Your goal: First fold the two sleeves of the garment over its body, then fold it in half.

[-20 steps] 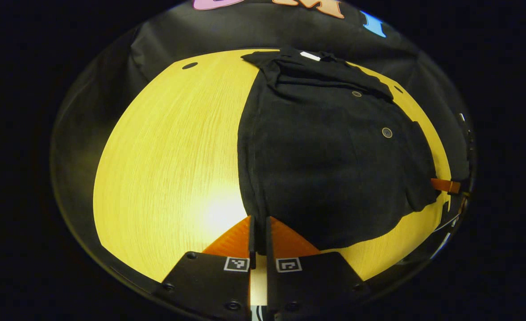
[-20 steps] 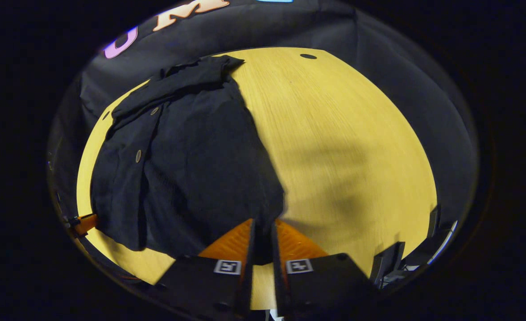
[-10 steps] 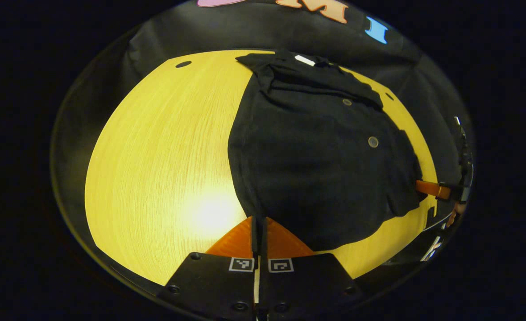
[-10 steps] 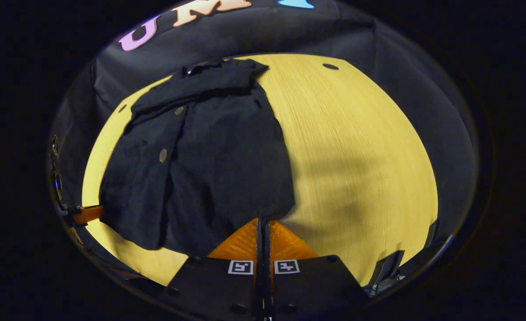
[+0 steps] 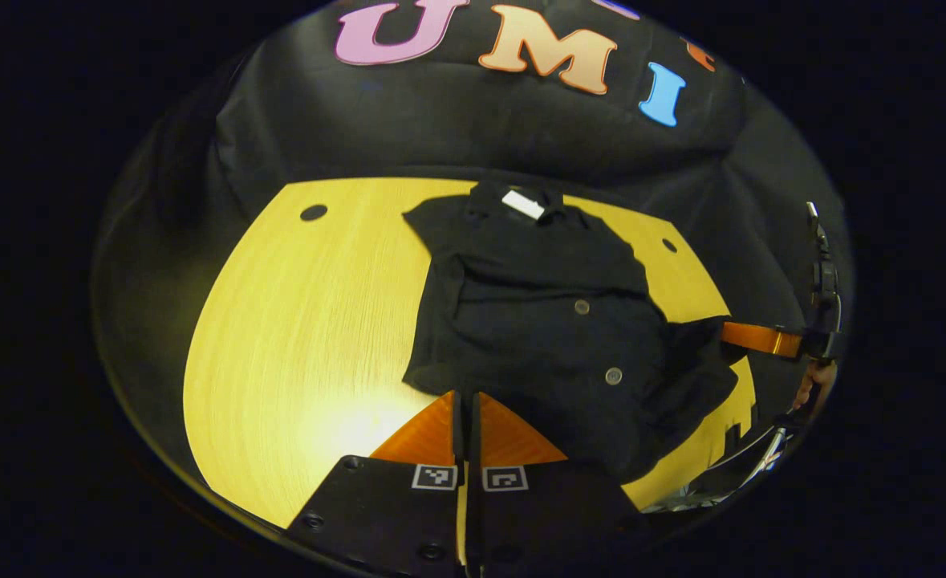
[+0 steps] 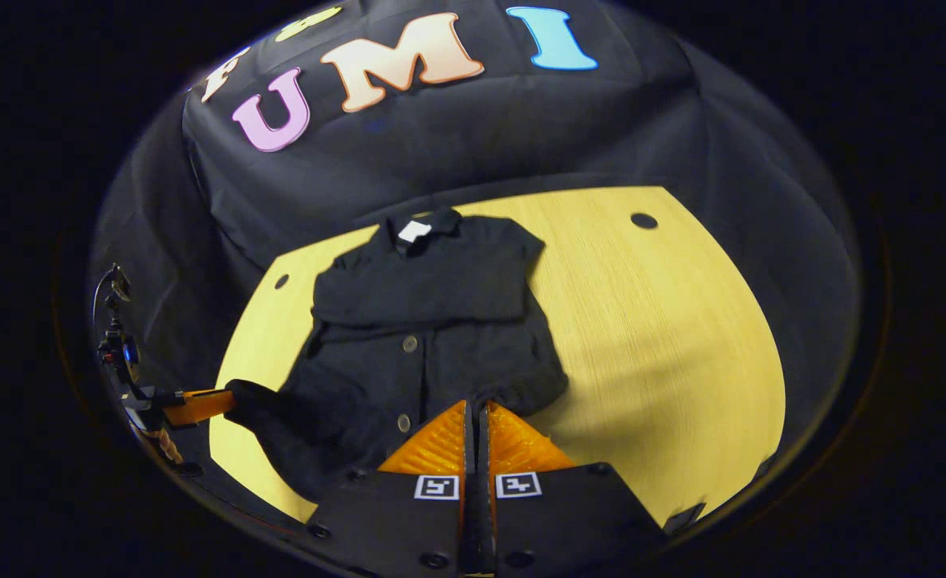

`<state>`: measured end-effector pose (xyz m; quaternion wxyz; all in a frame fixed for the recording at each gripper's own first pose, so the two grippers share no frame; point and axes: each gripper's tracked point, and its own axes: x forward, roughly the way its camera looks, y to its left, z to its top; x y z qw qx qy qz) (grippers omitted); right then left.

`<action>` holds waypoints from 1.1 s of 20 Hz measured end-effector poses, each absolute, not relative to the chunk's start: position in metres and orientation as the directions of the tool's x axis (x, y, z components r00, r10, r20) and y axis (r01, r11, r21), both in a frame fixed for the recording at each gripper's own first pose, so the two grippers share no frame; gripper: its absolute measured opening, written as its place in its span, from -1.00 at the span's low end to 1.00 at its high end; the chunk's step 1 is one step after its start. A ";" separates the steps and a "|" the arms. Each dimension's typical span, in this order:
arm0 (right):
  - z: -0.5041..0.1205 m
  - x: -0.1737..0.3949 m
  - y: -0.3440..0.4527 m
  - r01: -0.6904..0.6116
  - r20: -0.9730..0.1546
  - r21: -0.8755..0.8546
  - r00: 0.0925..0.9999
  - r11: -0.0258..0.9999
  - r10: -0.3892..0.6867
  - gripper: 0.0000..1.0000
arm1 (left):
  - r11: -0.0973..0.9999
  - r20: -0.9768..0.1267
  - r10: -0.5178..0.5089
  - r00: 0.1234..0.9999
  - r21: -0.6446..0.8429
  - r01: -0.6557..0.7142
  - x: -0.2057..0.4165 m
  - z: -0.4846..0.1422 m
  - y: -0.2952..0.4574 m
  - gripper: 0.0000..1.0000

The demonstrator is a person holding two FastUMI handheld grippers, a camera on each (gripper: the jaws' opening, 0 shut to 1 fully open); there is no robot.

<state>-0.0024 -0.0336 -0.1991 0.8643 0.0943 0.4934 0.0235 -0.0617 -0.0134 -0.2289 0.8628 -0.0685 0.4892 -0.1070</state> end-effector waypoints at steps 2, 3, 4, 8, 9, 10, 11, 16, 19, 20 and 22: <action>-0.184 0.031 -0.035 0.031 -0.821 0.181 0.555 0.983 0.134 -0.94 | 0.968 -0.787 -0.250 0.564 -0.210 0.137 -0.020 -0.215 -0.015 -1.00; -0.178 0.050 -0.035 0.026 -0.809 0.180 0.572 0.983 0.133 -0.94 | 0.968 -0.772 -0.249 0.585 -0.204 0.143 -0.001 -0.211 -0.015 -1.00; -0.173 0.065 -0.037 0.021 -0.798 0.178 0.588 0.984 0.132 -0.96 | 0.968 -0.757 -0.250 0.604 -0.202 0.147 0.017 -0.208 -0.016 -1.00; -0.159 0.129 -0.033 0.016 -0.753 0.191 0.644 0.981 0.136 -0.96 | 0.965 -0.693 -0.251 0.676 -0.232 0.120 0.089 -0.198 -0.018 -1.00; -0.160 0.144 -0.033 0.015 -0.746 0.182 0.653 0.983 0.128 -0.96 | 0.966 -0.677 -0.246 0.694 -0.233 0.115 0.107 -0.198 -0.019 -1.00; -0.159 0.159 -0.032 0.015 -0.741 0.183 0.660 0.983 0.128 -0.95 | 0.966 -0.662 -0.243 0.709 -0.234 0.113 0.124 -0.198 -0.018 -1.00; -0.160 0.174 -0.030 0.019 -0.733 0.190 0.667 0.982 0.129 -0.95 | 0.966 -0.639 -0.241 0.730 -0.232 0.115 0.142 -0.199 -0.019 -1.00; -0.175 0.254 -0.038 0.056 -0.709 0.180 0.700 0.982 0.090 -0.96 | 0.971 -0.604 -0.234 0.762 -0.175 0.160 0.208 -0.223 -0.020 -1.00; -0.193 0.299 -0.052 0.090 -0.697 0.149 0.716 0.985 0.040 -0.96 | 0.978 -0.570 -0.206 0.795 -0.098 0.183 0.247 -0.246 -0.015 -1.00; -0.203 0.309 -0.057 0.103 -0.697 0.139 0.717 0.985 0.023 -0.96 | 0.979 -0.571 -0.199 0.796 -0.075 0.191 0.256 -0.258 -0.014 -1.00; -0.230 0.327 -0.067 0.132 -0.710 0.110 0.704 0.985 -0.015 -0.96 | 0.978 -0.572 -0.196 0.796 -0.053 0.202 0.272 -0.283 -0.015 -1.00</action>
